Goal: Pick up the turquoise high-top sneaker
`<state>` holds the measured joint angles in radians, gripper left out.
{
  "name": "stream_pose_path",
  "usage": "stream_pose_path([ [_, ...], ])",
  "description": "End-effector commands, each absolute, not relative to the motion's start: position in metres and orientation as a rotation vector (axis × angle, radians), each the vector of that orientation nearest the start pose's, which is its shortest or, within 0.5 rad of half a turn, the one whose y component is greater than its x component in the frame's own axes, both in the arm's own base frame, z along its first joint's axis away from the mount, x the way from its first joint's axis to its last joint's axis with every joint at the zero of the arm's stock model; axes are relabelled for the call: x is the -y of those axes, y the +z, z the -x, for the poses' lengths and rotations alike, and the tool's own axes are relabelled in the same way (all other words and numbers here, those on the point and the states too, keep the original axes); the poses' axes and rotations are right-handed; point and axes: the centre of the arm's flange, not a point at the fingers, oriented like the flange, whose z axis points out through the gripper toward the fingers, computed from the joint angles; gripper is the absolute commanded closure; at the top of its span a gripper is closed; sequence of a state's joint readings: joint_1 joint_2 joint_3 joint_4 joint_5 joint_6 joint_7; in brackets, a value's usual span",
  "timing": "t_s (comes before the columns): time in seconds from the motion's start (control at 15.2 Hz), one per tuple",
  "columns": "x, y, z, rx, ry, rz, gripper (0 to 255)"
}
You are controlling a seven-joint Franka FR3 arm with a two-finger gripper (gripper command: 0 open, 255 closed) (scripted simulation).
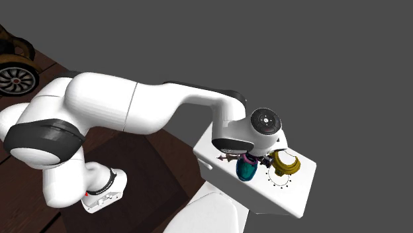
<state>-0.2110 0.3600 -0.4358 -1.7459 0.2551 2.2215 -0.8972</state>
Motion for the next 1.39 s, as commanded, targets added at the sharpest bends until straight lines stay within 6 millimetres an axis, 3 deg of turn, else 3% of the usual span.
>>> stream_pose_path([
  [0.0, 0.369, 0.395, -0.546, 0.234, -0.253, 3.183, 0],
  [0.07, 0.369, 0.394, -0.546, 0.234, -0.253, 3.183, 255],
  [0.66, 0.369, 0.395, -0.546, 0.234, -0.253, 3.183, 255],
  [1.32, 0.369, 0.447, -0.546, 0.234, -0.253, 3.183, 255],
])
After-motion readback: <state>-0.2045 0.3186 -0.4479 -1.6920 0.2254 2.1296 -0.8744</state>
